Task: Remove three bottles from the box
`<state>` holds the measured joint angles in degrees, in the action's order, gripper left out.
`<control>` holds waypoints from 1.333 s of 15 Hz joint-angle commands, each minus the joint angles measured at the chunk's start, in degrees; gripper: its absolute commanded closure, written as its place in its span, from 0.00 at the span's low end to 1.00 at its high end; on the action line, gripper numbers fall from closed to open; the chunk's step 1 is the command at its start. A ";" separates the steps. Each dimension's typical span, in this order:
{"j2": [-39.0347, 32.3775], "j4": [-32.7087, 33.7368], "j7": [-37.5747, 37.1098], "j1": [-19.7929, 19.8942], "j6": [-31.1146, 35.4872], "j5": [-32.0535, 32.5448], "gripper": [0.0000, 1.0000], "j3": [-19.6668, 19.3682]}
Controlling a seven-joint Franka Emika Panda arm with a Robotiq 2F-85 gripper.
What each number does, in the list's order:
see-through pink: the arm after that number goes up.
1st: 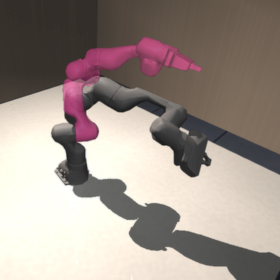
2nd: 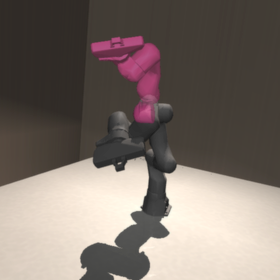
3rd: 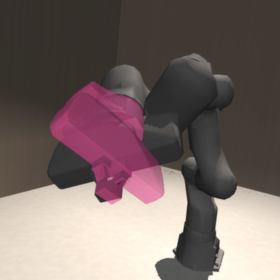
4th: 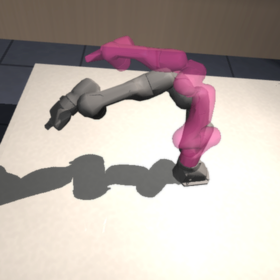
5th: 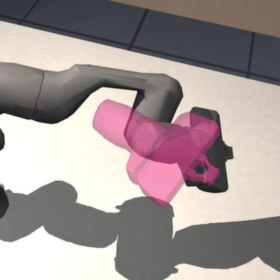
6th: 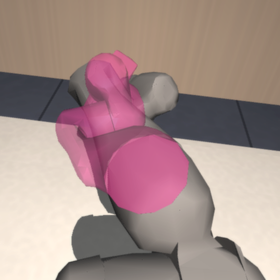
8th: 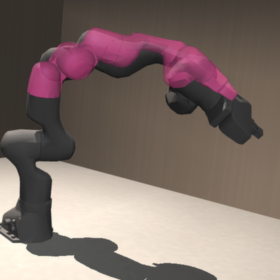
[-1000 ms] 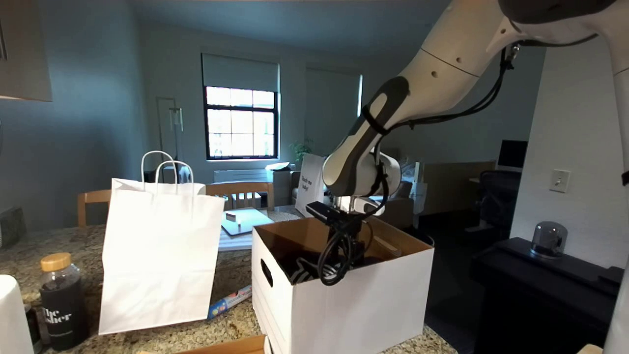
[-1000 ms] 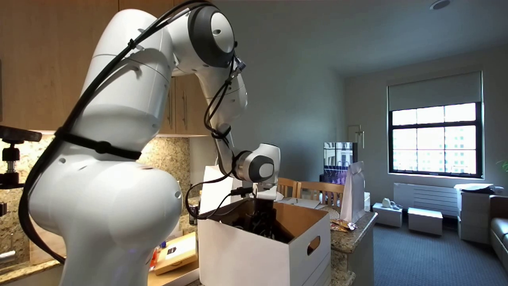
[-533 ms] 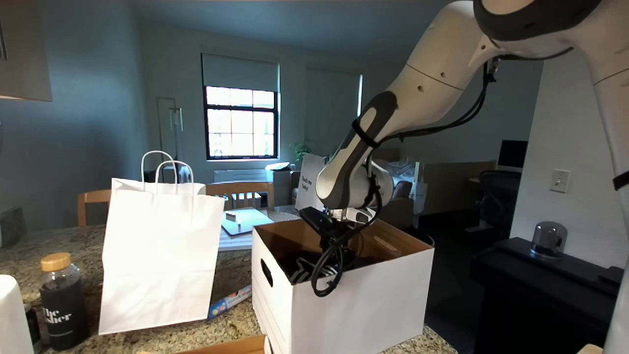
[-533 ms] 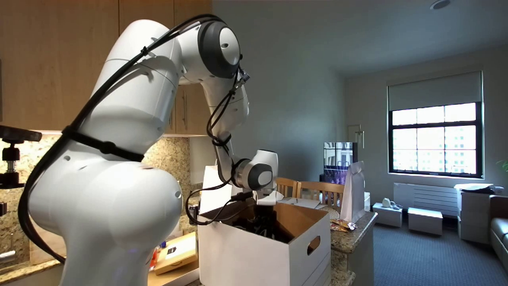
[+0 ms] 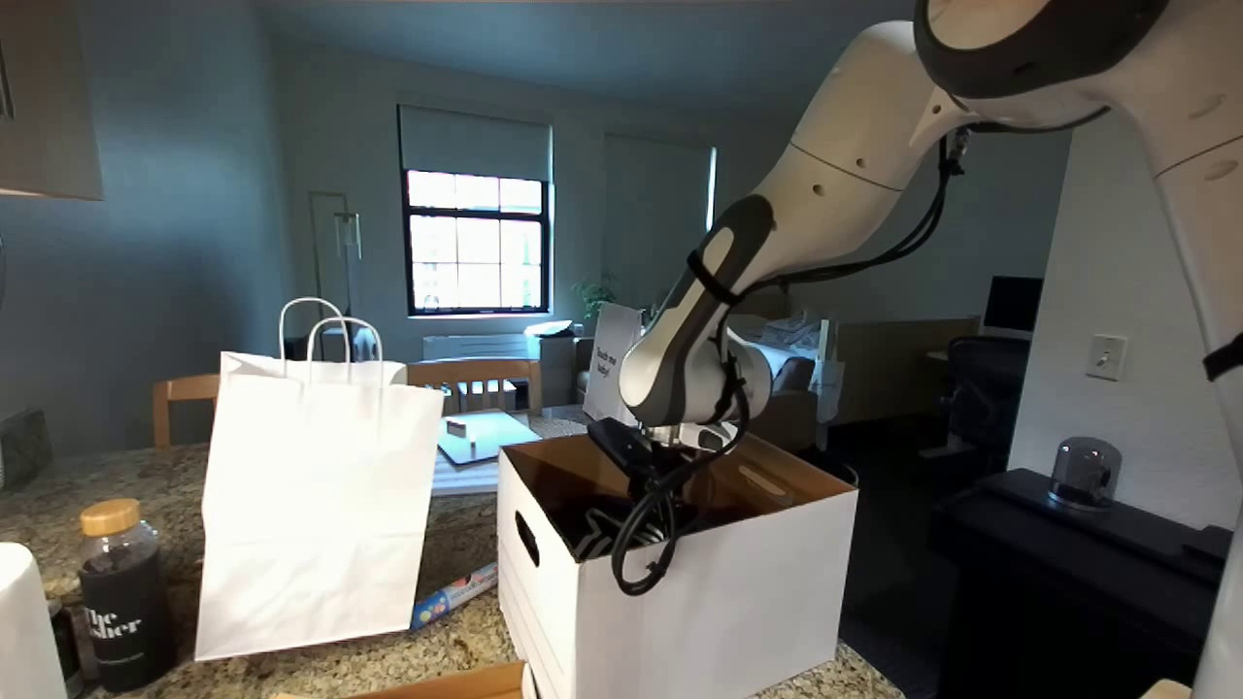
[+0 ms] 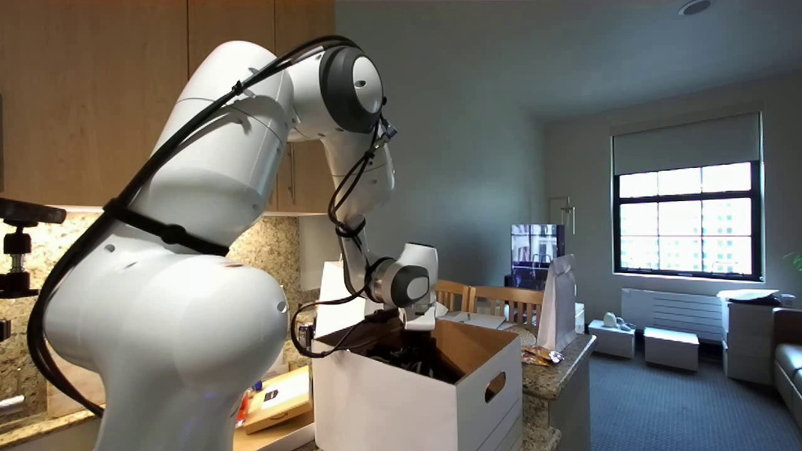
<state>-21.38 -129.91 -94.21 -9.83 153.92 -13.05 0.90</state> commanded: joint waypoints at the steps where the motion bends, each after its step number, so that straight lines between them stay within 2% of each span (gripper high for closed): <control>1: -0.27 -1.03 -0.55 -0.20 1.23 0.20 0.00 -0.65; 11: -1.52 -1.00 1.40 0.83 1.72 -1.13 0.00 -0.08; 20: -0.63 -5.39 1.70 0.45 6.49 -3.30 0.00 1.94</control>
<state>-22.56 -131.86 -94.11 -9.77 156.57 -14.18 1.49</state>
